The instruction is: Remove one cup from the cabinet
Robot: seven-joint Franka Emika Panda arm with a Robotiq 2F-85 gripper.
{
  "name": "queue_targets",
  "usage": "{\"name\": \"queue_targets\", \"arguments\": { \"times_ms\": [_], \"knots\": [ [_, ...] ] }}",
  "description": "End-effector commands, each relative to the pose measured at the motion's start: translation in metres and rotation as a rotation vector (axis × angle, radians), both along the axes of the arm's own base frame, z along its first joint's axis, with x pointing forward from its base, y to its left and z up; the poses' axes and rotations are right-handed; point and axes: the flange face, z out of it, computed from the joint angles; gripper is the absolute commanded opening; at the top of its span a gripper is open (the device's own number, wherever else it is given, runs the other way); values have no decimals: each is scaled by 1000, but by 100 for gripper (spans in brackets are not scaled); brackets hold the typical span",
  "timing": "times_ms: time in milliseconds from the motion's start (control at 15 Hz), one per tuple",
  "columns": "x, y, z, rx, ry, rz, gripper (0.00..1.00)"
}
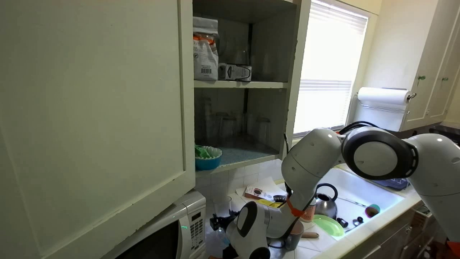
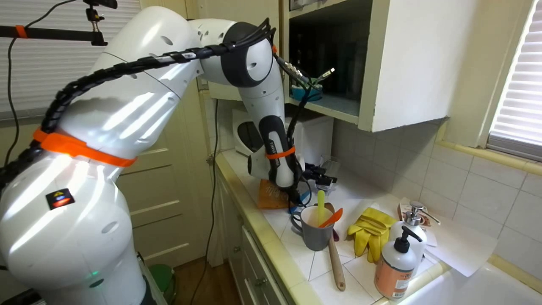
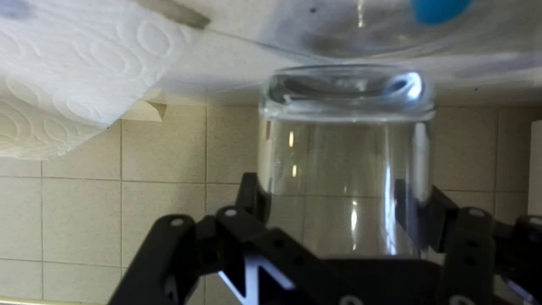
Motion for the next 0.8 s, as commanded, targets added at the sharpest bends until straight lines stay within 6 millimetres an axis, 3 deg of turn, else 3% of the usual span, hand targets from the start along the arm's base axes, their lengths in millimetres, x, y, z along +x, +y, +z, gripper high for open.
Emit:
{"name": "queue_targets", "arguments": {
  "times_ms": [0, 733],
  "knots": [
    [0, 3, -16, 18, 26, 11, 61],
    [-1, 3, -16, 12, 21, 15, 61]
  ]
}}
